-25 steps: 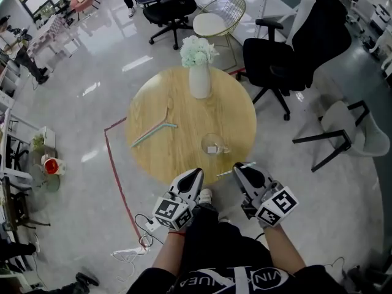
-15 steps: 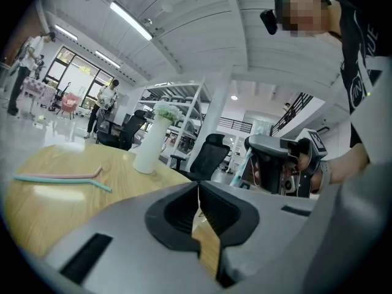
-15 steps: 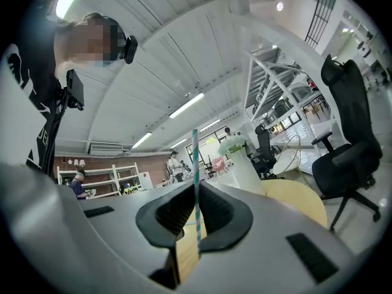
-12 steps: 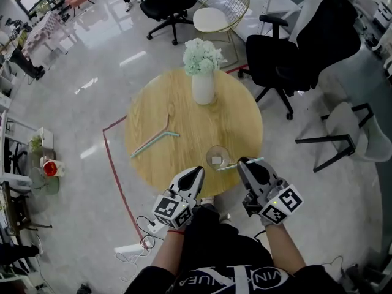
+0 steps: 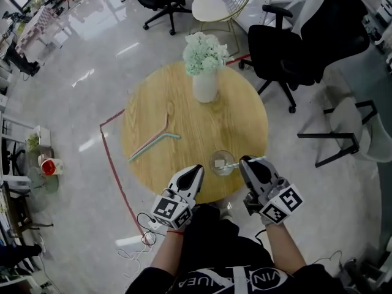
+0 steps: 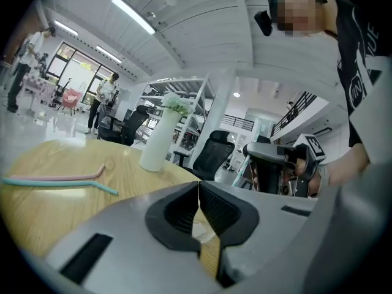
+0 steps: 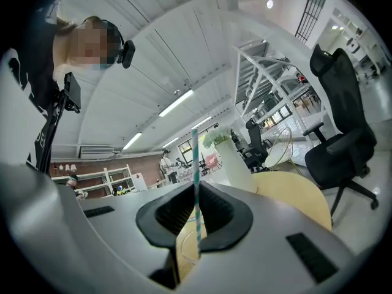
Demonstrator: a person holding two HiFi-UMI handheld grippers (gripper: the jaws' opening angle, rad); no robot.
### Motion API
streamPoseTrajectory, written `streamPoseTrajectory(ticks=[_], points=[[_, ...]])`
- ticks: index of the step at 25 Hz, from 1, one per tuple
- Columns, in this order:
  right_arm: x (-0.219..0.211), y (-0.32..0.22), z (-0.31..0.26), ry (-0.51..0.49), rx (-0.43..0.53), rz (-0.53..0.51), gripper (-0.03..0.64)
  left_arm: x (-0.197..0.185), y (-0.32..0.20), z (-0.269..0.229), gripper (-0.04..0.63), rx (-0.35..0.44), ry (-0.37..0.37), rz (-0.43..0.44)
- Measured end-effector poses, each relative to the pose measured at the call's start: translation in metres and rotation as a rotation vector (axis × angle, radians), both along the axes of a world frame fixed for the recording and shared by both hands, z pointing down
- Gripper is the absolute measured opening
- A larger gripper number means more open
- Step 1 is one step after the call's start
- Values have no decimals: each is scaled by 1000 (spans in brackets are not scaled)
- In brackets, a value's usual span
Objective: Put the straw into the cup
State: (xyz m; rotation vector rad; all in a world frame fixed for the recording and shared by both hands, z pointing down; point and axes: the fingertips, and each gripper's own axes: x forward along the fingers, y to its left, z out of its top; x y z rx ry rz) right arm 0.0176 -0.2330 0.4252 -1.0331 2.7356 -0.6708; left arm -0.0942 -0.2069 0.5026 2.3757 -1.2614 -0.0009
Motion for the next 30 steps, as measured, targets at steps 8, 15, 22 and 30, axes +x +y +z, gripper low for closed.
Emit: streamPoseTrajectory(ticks=[8, 15, 22, 30], points=[[-9, -6, 22, 48, -17, 2, 21, -4, -10, 6, 14, -1, 13, 9], [-13, -6, 38, 69, -30, 8, 21, -2, -12, 8, 14, -3, 27, 12], [-20, -7, 45, 81, -18, 26, 22, -5, -8, 18, 14, -12, 27, 23], [-25, -8, 51, 99, -19, 33, 22, -4, -6, 18, 14, -28, 30, 26]])
